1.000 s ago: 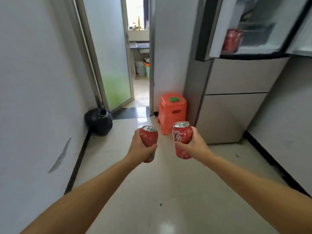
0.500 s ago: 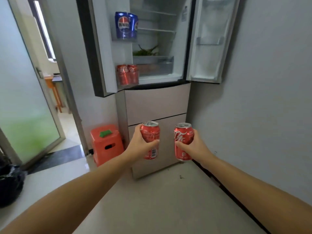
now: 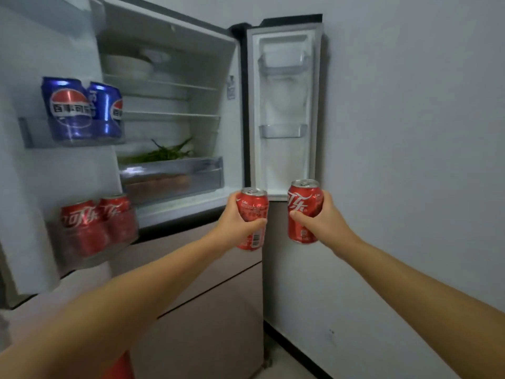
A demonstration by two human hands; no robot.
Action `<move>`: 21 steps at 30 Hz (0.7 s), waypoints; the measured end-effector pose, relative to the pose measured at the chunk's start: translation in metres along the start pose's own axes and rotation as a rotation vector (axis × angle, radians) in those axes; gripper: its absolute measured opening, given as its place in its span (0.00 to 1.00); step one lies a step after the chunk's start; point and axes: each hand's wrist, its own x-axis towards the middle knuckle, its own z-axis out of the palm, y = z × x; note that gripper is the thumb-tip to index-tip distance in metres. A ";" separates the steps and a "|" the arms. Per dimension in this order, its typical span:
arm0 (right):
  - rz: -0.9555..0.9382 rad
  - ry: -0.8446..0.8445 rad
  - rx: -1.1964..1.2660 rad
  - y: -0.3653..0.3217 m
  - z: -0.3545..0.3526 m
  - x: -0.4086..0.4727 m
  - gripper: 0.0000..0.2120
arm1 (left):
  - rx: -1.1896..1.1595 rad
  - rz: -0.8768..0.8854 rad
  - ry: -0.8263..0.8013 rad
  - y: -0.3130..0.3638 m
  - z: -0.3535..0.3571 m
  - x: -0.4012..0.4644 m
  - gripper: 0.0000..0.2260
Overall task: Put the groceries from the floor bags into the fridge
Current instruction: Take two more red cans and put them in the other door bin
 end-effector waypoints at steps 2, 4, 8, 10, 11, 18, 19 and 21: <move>-0.023 0.047 -0.023 0.005 -0.007 0.040 0.33 | -0.020 0.019 -0.020 -0.002 0.010 0.047 0.34; -0.048 0.073 -0.045 0.010 -0.015 0.080 0.32 | -0.035 0.032 -0.048 -0.007 0.021 0.093 0.35; -0.149 0.110 -0.059 0.015 -0.029 0.164 0.31 | -0.040 0.104 -0.055 -0.010 0.029 0.183 0.35; -0.207 0.124 -0.059 0.015 -0.036 0.206 0.31 | -0.064 0.147 -0.007 -0.006 0.027 0.227 0.34; -0.232 0.136 -0.057 0.014 -0.040 0.228 0.31 | -0.082 0.163 0.025 -0.002 0.024 0.249 0.34; -0.427 0.262 -0.010 -0.021 -0.053 0.379 0.30 | -0.158 0.357 0.224 0.050 -0.004 0.387 0.31; -0.446 0.273 -0.026 -0.026 -0.050 0.400 0.30 | -0.149 0.380 0.231 0.058 -0.007 0.405 0.31; -0.478 0.296 -0.078 -0.031 -0.043 0.435 0.31 | -0.135 0.419 0.231 0.070 -0.006 0.438 0.32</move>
